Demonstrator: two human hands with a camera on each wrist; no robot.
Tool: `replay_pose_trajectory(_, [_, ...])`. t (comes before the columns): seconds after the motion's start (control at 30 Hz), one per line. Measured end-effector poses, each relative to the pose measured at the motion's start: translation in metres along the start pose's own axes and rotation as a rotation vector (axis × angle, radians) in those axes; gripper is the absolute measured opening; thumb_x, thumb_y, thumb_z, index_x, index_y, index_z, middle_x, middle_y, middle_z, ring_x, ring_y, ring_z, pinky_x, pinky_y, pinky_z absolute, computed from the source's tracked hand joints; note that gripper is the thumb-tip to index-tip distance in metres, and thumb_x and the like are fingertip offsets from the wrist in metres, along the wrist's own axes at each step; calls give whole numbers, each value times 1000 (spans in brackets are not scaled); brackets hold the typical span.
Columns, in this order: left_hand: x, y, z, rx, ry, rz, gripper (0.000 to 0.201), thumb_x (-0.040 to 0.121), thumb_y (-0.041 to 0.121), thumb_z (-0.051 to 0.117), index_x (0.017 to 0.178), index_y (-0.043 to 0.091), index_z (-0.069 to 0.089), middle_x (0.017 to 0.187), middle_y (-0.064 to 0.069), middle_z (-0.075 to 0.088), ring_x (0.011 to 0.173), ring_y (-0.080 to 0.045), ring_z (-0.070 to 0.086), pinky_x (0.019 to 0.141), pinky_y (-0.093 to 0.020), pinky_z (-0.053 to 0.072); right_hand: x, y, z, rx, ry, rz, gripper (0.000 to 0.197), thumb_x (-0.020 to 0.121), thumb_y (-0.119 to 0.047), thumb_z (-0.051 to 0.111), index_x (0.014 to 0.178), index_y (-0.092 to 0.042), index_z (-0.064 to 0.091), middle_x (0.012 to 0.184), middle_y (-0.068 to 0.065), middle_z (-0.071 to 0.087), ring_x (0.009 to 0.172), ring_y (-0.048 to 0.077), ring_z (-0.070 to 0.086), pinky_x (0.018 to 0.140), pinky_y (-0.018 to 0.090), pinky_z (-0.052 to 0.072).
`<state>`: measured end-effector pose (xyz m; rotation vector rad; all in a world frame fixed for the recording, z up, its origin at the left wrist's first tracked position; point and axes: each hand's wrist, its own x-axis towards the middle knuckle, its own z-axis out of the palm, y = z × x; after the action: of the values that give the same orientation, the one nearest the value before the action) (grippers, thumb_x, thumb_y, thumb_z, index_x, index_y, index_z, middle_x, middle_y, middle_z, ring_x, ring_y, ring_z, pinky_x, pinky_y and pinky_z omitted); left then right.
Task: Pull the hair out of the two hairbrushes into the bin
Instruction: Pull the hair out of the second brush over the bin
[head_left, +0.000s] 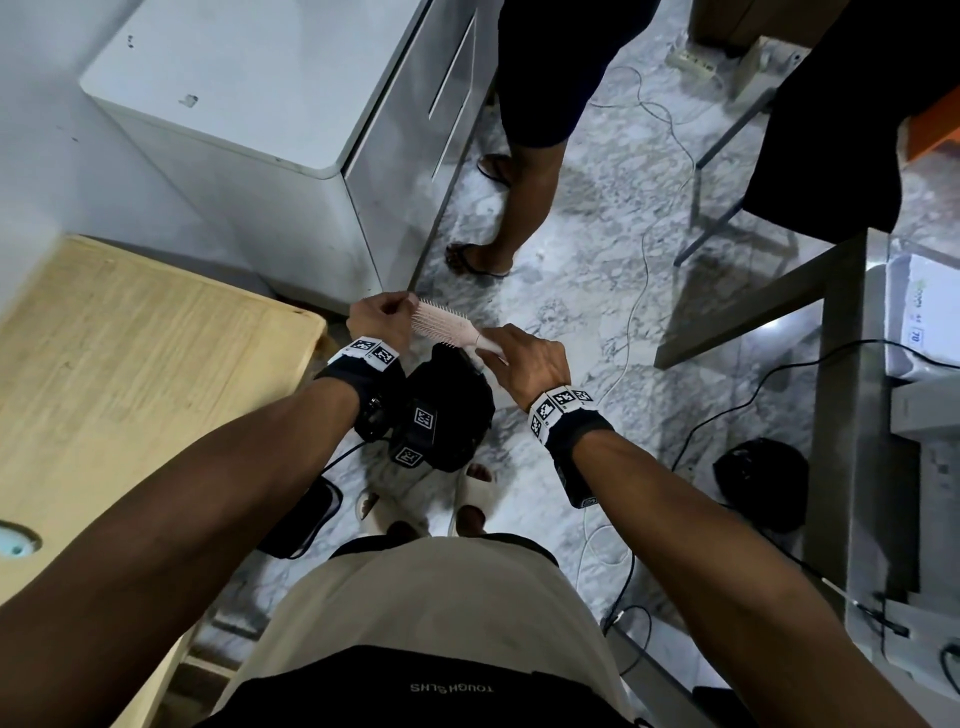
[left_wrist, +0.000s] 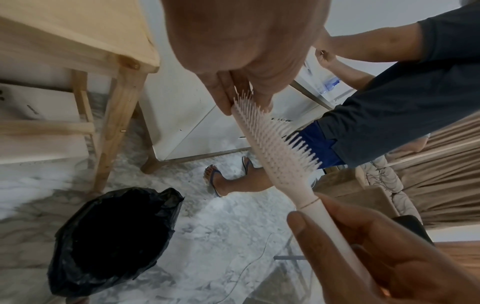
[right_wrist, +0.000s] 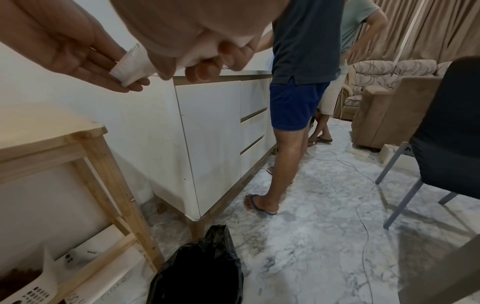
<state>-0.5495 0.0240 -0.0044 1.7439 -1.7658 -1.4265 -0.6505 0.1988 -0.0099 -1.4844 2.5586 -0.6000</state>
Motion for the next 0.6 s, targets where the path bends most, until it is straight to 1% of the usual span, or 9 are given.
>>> replay_pose_trajectory(0.07, [-3,5,-3,20,6,22,22,81,31,67,98,18,74,97,-8,76,91,-20,69,85,-18,47,-1,2,-1,-9,3,-3,26,86,-35,64,108,-22,66,92,3,69,70,30,67,52,31,42])
replay_pose_trajectory(0.13, [-2,4,-2,25,-14,31,23,83,29,66,99,15,74,97,-9,75,91,-20,68,80,-17,44,-2,4,-2,-9,-11,6,26,87,-34,63,109,-23,66,96,3,70,73,30,67,54,31,42])
replay_pose_trajectory(0.23, [3,-2,0,-38,-77,-16,22,81,30,68,92,12,75,88,-12,75,79,-23,69,84,-31,56,-7,11,-5,2,-40,19,27,88,-35,61,113,-24,64,103,1,69,80,30,68,59,33,44])
replay_pose_trajectory(0.3, [8,-8,1,-154,-119,-50,15,86,16,63,79,9,74,80,-14,73,77,-27,70,81,-42,59,-11,16,-6,9,-53,39,29,89,-34,61,115,-23,63,107,1,69,84,30,67,61,33,44])
replay_pose_trajectory(0.4, [7,-12,-2,-255,-179,-94,54,91,-8,39,49,12,65,52,-1,66,63,-25,59,58,-29,54,-16,26,-8,29,-61,108,32,91,-35,60,118,-20,63,113,3,69,89,30,67,67,35,48])
replay_pose_trajectory(0.43, [8,-15,-3,-250,-188,-91,54,92,-8,38,48,10,63,47,0,64,62,-24,56,53,-27,51,-18,30,-8,34,-61,131,32,91,-35,60,118,-19,63,113,4,69,89,31,67,69,37,49])
replay_pose_trajectory(0.47, [9,-17,-2,-155,-193,-80,44,92,-3,42,56,6,65,51,0,66,64,-23,56,54,-25,51,-19,34,-9,35,-63,150,31,90,-35,60,117,-19,63,113,4,69,89,31,67,69,38,50])
replay_pose_trajectory(0.53, [10,-24,-2,35,-210,-13,20,87,12,56,77,7,72,69,-4,73,70,-19,64,68,-26,53,-21,41,-10,30,-79,179,29,90,-34,60,116,-20,63,111,5,69,88,32,67,69,38,50])
replay_pose_trajectory(0.6, [6,-28,0,165,-231,37,19,80,22,60,81,11,75,82,-9,77,79,-18,70,82,-31,57,-21,46,-10,22,-104,196,29,90,-34,59,117,-21,62,112,4,68,90,33,66,71,38,49])
